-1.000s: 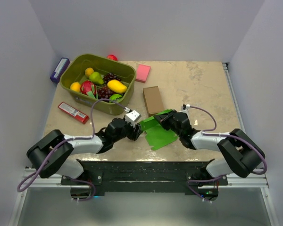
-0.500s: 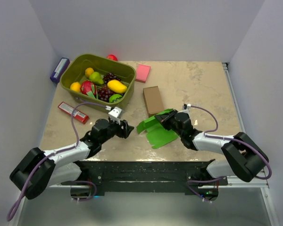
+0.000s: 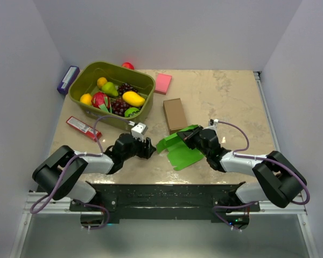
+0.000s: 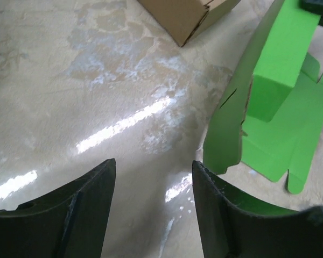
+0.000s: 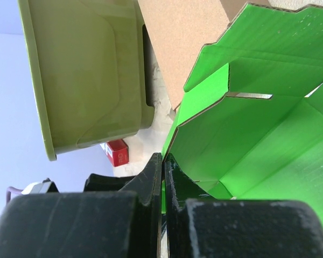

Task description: Fold the paper box

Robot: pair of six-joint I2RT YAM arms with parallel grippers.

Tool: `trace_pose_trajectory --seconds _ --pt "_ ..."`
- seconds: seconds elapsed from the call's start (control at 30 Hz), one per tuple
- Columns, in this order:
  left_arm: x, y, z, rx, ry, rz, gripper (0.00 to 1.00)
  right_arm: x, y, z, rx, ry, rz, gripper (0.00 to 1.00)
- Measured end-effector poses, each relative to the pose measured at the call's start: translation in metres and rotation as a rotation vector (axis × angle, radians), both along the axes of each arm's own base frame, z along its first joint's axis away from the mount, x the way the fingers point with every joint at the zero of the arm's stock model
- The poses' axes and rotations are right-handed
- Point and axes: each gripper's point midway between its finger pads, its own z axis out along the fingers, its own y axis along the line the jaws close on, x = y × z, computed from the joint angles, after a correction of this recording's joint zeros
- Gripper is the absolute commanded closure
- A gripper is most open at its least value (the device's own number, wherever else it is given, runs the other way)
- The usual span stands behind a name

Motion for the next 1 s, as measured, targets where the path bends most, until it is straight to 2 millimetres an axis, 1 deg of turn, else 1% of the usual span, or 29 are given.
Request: trace_pose_trajectory --seconds 0.07,0.23,0.43,0.67,1.0 --pt "0.004 -0.010 0.004 -0.015 -0.016 -0.017 0.39 0.000 0.000 0.000 0.000 0.000 0.000 1.00" --pt "0.008 -0.030 0.008 -0.033 -0.040 -0.057 0.41 0.000 0.000 0.000 0.000 0.000 0.000 1.00" --pt "-0.001 -0.046 0.007 -0.030 -0.056 -0.113 0.43 -0.001 -0.001 -0.002 -0.004 0.003 0.001 1.00" --pt "-0.013 -0.060 0.006 -0.031 -0.066 -0.164 0.43 -0.001 -0.001 -0.003 -0.006 0.004 -0.001 1.00" --pt "-0.011 -0.072 0.017 -0.125 -0.099 -0.153 0.41 -0.001 -0.003 -0.002 -0.007 0.001 -0.007 1.00"
